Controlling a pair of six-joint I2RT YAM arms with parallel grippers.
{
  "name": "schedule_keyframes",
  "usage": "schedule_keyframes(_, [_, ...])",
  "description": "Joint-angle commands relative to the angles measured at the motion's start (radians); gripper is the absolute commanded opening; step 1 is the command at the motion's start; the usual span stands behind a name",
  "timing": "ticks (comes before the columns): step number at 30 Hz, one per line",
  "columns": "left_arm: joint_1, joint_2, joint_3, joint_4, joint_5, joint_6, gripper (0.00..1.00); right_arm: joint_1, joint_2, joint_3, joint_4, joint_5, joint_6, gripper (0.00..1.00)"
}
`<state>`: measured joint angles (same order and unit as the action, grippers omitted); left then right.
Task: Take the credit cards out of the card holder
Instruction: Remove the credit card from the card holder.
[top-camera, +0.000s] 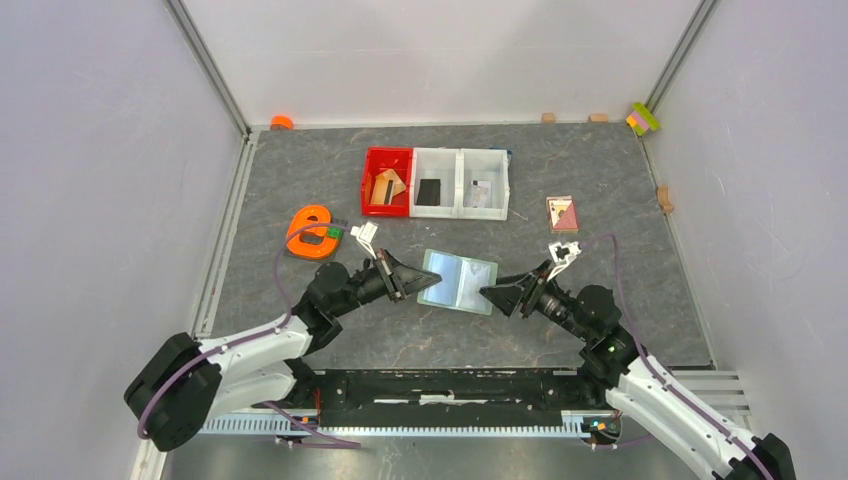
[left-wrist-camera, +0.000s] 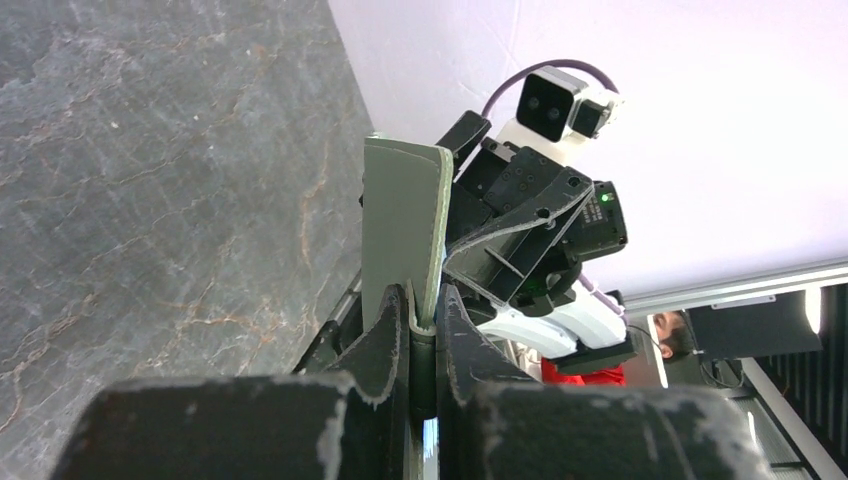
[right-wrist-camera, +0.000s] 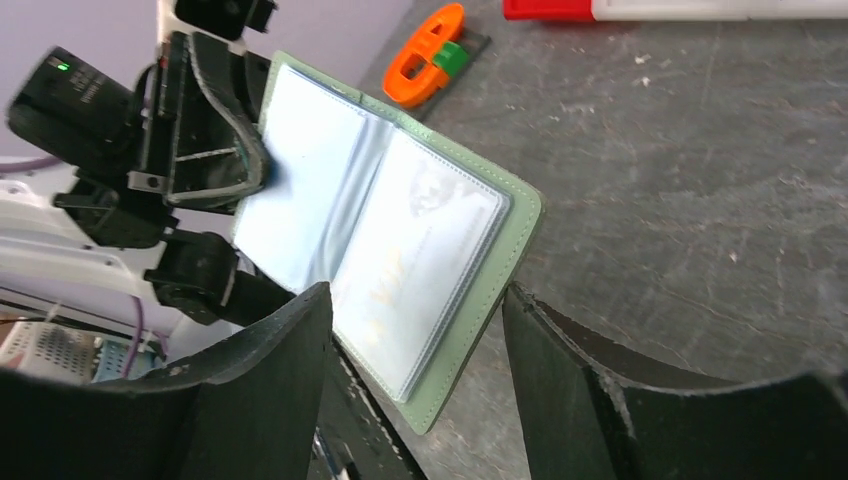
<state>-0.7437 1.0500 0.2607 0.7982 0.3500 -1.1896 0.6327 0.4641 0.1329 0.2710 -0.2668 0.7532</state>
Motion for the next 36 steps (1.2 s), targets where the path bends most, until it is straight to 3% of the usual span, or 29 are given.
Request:
schedule_keyframes(1, [0.009, -0.059, 0.037, 0.025, 0.011, -0.048, 0.02, -0.002, -0.039, -0.002, 0.114, -0.047, 0.046, 0.65])
schedule_keyframes(7, [0.010, -0.082, 0.044, 0.014, 0.001, -0.048, 0.02, -0.001, -0.076, 0.003, 0.090, -0.033, 0.057, 0.46])
schedule_keyframes(12, [0.010, -0.067, 0.050, 0.045, 0.020, -0.062, 0.02, -0.001, -0.034, 0.001, 0.087, -0.053, 0.060, 0.45])
schedule_keyframes(14, [0.010, -0.067, 0.048, 0.056, 0.021, -0.067, 0.02, -0.001, -0.016, -0.006, 0.098, -0.062, 0.064, 0.50])
schedule_keyframes(17, [0.010, -0.071, 0.043, 0.072, 0.017, -0.075, 0.02, -0.002, 0.002, -0.008, 0.087, -0.064, 0.057, 0.72])
schedule_keyframes(19, [0.010, -0.074, 0.044, 0.076, 0.017, -0.078, 0.02, -0.001, 0.003, -0.008, 0.074, -0.051, 0.050, 0.80])
schedule_keyframes(24, [0.010, -0.075, 0.037, 0.107, 0.014, -0.089, 0.02, -0.002, -0.026, -0.043, 0.121, -0.044, 0.079, 0.92])
schedule_keyframes(30, [0.012, -0.070, 0.037, 0.134, 0.020, -0.107, 0.02, -0.002, -0.053, -0.156, 0.324, -0.081, 0.203, 0.81])
schedule_keyframes(36, [0.012, -0.058, 0.039, 0.141, 0.027, -0.104, 0.02, -0.005, -0.059, -0.214, 0.481, -0.096, 0.283, 0.62])
